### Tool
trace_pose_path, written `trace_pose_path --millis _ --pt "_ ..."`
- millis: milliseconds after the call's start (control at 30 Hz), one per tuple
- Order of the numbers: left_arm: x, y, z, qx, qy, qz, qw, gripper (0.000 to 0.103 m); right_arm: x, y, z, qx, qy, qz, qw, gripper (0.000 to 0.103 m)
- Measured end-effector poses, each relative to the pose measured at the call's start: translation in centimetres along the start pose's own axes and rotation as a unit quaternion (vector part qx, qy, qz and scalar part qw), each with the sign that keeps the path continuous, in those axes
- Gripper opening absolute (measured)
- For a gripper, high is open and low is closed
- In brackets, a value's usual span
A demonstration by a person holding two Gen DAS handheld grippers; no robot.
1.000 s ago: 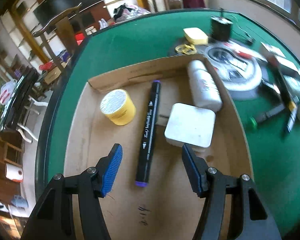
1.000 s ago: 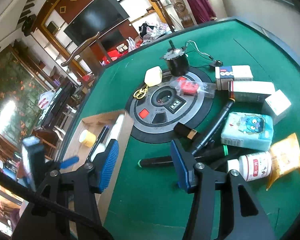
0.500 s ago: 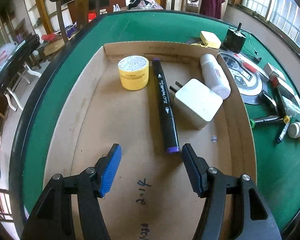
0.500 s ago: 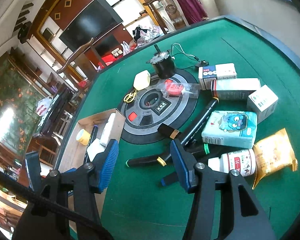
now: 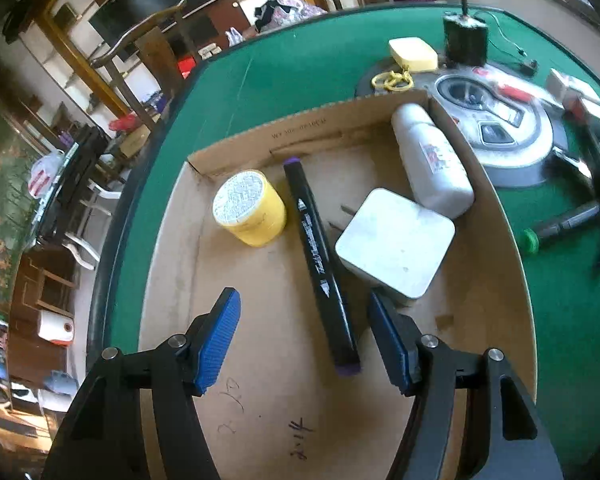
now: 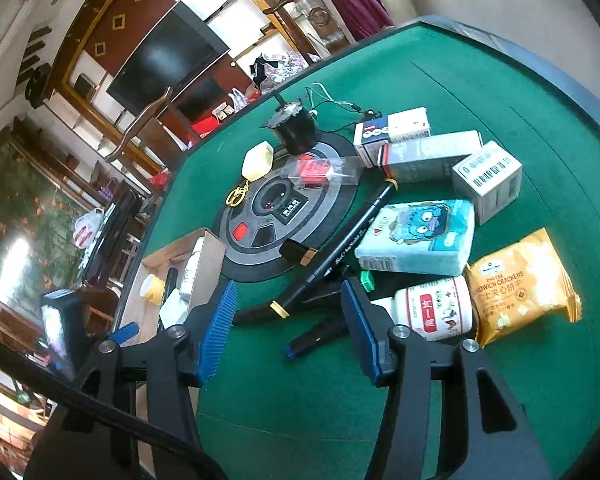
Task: Organize objects
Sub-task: 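Reach to a black marker and grasp it with the left tool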
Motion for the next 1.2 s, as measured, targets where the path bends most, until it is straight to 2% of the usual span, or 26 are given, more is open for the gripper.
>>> trace_pose_path --millis 100,167,233,333,400,500,533,567,600,633,700,833,967,1067,1100,1200 --pt "0.3 -1.6 -1.5 -0.026 0.007 -0.034 0.9991 0.06 -0.6 0.2 -0.3 -0.004 0.01 0.002 1.0 0.053" --pt "0.6 -2.9 -1.9 -0.067 -0.001 -0.027 0.9974 0.06 -1.0 0.3 -0.4 -0.008 0.017 0.006 1.0 0.053" --pt "0.6 -3.7 -1.9 -0.111 -0.002 0.008 0.9938 0.06 -1.3 0.5 -0.8 -0.009 0.022 0.009 1.0 0.053" --pt "-1.9 -3.3 -1.8 -0.142 0.036 0.086 0.9855 0.06 -1.5 1.0 -1.3 -0.013 0.025 0.015 0.999 0.053" --pt "-4.9 -1.5 -2.3 -0.111 0.083 0.134 0.9813 0.06 -2.1 1.2 -2.2 -0.024 0.042 0.029 0.998 0.053" --pt "-8.5 2.2 -2.7 -0.041 0.126 0.169 0.9766 0.062 -4.0 1.3 -3.8 -0.054 0.101 0.062 0.992 0.055" --pt "-9.0 3.6 -2.7 -0.022 0.129 0.182 0.9746 0.063 -4.6 1.5 -4.5 -0.069 0.129 0.084 0.986 0.071" --pt "-9.3 5.0 -2.6 -0.004 0.125 0.198 0.9722 0.063 -4.8 1.9 -4.9 -0.078 0.144 0.101 0.981 0.082" --pt "-9.3 6.5 -2.6 0.009 0.118 0.211 0.9703 0.063 -4.6 2.5 -5.3 -0.079 0.146 0.112 0.98 0.087" --pt "-9.1 7.7 -2.5 0.018 0.11 0.219 0.9694 0.063 -4.3 3.3 -5.5 -0.071 0.141 0.121 0.98 0.087" --pt "-8.6 9.8 -2.3 0.03 0.096 0.222 0.9698 0.063 -3.6 6.0 -5.7 -0.027 0.126 0.11 0.986 0.087" --pt "-7.5 12.3 -4.0 0.028 0.085 0.223 0.9707 0.063 -3.7 9.3 -5.6 0.037 0.112 0.088 0.989 0.087" --pt "-7.0 14.3 -6.6 0.034 0.102 0.224 0.9687 0.063 -5.1 9.9 -6.1 0.053 0.132 0.075 0.987 0.087" --pt "-6.9 16.8 -8.1 0.082 0.12 0.215 0.9657 0.062 -5.2 9.7 -6.0 0.058 0.132 0.071 0.987 0.087" --pt "-6.8 17.5 -8.5 0.1 0.124 0.209 0.9648 0.058 -5.0 9.8 -6.0 0.061 0.128 0.067 0.988 0.087" --pt "-5.9 19.3 -9.1 0.141 0.111 0.21 0.9611 0.036 -4.7 9.8 -5.9 0.067 0.122 0.061 0.988 0.087"
Point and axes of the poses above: each gripper's, at about its wrist camera, not at the fingertips, and x roughly the way its jaws point, y to its right, z to its underside, the point moved 6 cm from there along x, roughly the way its jaws point, and after that the axes turned 2 degrees about x, right-handed, at the moved point
